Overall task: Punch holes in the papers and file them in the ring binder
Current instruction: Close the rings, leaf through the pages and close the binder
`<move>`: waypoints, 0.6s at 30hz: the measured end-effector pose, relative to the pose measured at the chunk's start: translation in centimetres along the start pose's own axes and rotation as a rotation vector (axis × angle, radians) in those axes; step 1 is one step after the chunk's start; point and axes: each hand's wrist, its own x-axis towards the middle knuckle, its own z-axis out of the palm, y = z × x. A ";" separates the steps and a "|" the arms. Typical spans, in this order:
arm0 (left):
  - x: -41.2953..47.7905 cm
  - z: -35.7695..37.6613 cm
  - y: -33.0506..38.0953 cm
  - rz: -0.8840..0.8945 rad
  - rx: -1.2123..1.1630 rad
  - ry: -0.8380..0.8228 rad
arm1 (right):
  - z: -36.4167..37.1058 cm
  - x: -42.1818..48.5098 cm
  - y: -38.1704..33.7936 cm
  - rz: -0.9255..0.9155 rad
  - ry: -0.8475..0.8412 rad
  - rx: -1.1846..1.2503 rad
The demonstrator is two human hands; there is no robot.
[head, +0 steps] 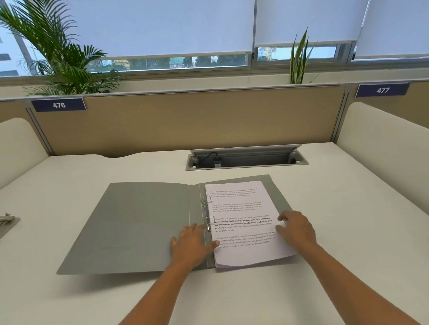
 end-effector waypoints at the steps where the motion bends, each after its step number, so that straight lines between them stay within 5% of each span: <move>1: -0.1 0.2 0.0 0.000 0.020 -0.005 | 0.5 -0.2 -0.3 -0.049 0.003 0.008; 7: -0.4 1.2 -0.3 0.010 0.109 -0.025 | 3.5 -1.1 -0.4 -0.226 -0.129 -0.186; 18: -0.8 2.0 -1.1 0.034 0.071 0.035 | 4.7 -2.1 0.4 -0.271 -0.077 -0.268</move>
